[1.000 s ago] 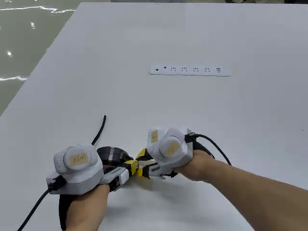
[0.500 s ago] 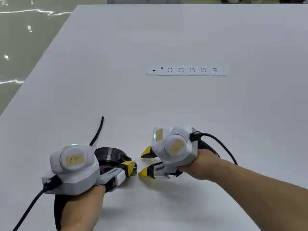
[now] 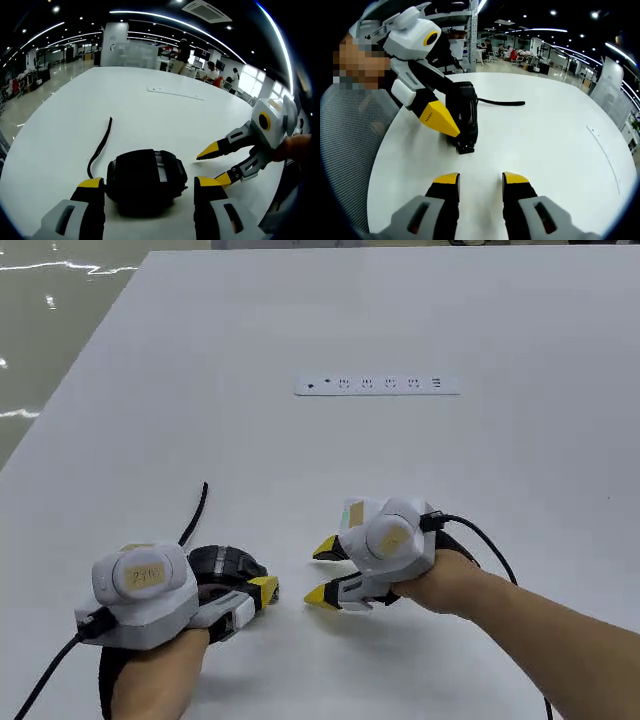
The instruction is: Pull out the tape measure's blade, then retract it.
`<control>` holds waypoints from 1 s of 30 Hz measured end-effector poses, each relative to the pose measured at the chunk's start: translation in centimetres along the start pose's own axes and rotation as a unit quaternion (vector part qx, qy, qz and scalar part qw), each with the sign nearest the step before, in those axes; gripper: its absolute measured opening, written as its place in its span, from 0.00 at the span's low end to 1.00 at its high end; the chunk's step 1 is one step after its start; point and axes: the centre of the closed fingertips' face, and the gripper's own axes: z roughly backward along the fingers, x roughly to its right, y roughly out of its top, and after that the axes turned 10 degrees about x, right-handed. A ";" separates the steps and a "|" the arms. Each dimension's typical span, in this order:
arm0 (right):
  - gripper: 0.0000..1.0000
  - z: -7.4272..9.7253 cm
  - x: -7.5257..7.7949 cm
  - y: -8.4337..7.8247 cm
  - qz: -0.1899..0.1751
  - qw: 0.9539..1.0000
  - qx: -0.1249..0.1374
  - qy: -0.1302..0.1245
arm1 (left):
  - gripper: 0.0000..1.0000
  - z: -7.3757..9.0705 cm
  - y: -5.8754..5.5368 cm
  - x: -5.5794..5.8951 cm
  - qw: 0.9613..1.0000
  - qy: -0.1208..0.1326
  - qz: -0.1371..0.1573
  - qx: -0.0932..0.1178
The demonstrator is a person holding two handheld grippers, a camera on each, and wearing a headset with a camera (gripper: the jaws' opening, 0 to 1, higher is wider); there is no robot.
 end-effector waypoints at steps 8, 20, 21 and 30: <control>0.36 2.0 0.5 -1.2 -0.021 0.999 0.004 -0.025 | 0.71 0.5 -0.1 -0.3 1.000 -0.013 -0.016 0.000; 0.41 5.8 1.0 -3.0 -0.038 0.997 0.003 -0.067 | 0.73 1.3 -0.4 -0.6 0.997 -0.055 -0.060 -0.001; 0.41 6.1 0.9 -3.2 -0.040 0.997 0.002 -0.070 | 0.73 1.3 -0.5 -0.7 0.996 -0.057 -0.063 -0.003; 0.43 8.4 1.2 -4.6 -0.057 0.993 0.003 -0.100 | 0.74 1.8 -0.5 -1.1 0.993 -0.088 -0.083 0.003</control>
